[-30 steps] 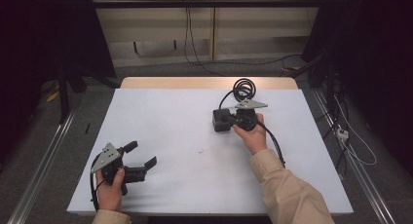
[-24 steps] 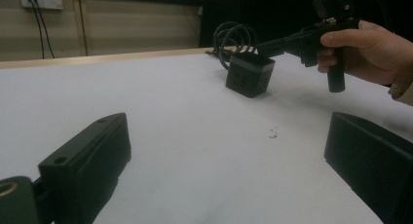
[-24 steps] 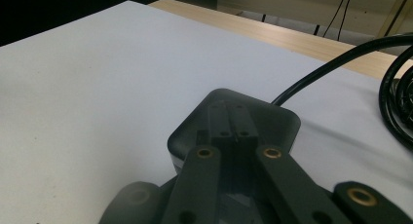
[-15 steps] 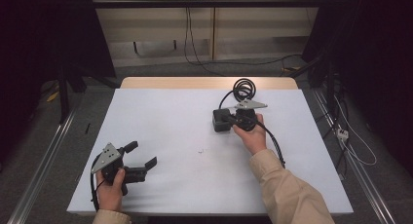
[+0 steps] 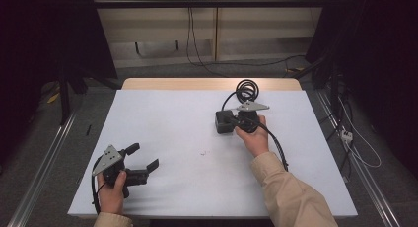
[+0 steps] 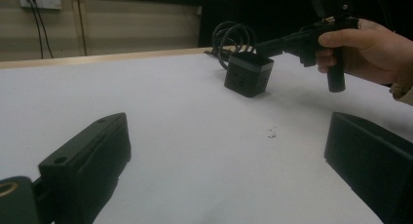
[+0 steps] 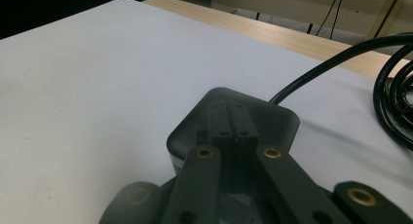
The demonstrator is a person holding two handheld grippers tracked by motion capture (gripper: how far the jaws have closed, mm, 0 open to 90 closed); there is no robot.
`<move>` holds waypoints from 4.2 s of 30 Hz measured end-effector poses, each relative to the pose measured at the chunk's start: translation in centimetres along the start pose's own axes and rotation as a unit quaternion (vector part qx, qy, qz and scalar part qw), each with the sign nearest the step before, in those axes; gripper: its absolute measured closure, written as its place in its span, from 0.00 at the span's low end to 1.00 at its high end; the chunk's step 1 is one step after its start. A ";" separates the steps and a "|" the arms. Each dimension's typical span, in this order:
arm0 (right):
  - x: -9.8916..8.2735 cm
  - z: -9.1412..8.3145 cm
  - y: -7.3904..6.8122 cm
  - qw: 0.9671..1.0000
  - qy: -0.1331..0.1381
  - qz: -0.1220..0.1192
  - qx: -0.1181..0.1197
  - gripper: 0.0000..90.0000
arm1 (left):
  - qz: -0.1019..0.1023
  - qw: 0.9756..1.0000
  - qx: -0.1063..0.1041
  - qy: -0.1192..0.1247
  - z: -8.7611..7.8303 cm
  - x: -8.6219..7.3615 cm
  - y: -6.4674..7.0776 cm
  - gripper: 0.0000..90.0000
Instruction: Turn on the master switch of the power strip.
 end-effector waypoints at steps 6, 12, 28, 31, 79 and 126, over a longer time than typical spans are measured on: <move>0.0 0.0 0.0 1.000 -0.003 0.003 -0.002 1.00 | 0.001 1.000 0.000 0.000 0.0 0.0 0.0 0.03; 0.0 0.0 -0.1 1.000 -0.004 0.001 -0.006 1.00 | -0.001 1.000 0.003 0.003 0.0 0.1 0.1 0.03; 0.0 0.1 -0.2 1.000 -0.006 -0.004 -0.013 1.00 | 0.002 1.000 0.002 0.002 0.0 0.1 0.1 0.03; 0.0 0.1 -0.3 1.000 -0.006 -0.003 -0.013 1.00 | 0.002 1.000 0.002 0.002 0.1 0.0 0.1 0.03; 0.0 -0.4 0.1 0.999 0.014 0.031 -0.014 1.00 | -0.001 1.000 0.009 0.005 -0.1 0.1 -0.2 0.03; -3.8 -7.2 -0.9 0.999 0.029 0.037 0.004 0.16 | -0.004 1.000 0.000 0.003 0.0 0.0 0.1 0.03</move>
Point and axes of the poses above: each handheld gripper's, and its own axes: z roughly forward along the jaws, x roughly out of its top, y roughly to its right, the point moved 4 cm from there along z, roughly forward along the jaws, and after that the axes turned 10 degrees about z, right-handed, at the moved point
